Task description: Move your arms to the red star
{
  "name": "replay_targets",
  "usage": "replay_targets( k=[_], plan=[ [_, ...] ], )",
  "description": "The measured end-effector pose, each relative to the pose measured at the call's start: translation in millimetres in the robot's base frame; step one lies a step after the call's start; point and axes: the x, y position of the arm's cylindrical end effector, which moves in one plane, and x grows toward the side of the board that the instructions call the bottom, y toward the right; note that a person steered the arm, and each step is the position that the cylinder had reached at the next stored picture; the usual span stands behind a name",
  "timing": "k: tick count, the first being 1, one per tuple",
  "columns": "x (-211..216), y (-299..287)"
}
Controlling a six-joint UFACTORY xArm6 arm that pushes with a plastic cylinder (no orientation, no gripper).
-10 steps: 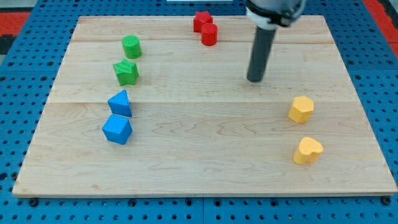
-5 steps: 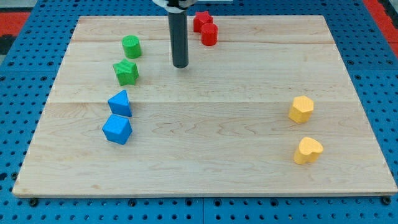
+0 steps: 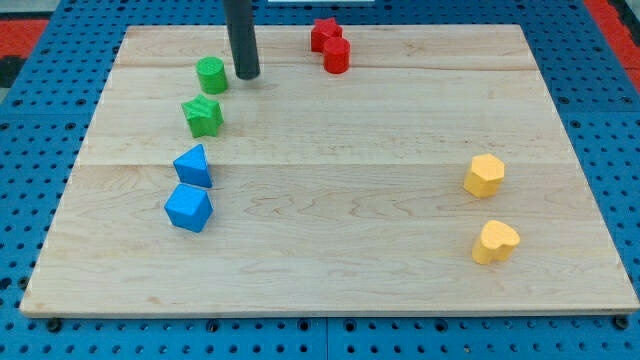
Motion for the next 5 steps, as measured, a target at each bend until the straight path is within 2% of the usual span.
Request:
replay_targets(
  k=[1, 2, 3, 5],
  plan=[
    [-43.9, -2.6],
    [-61.6, 44.3],
    [-61.4, 82.6],
    [-62.3, 117.2]
  ],
)
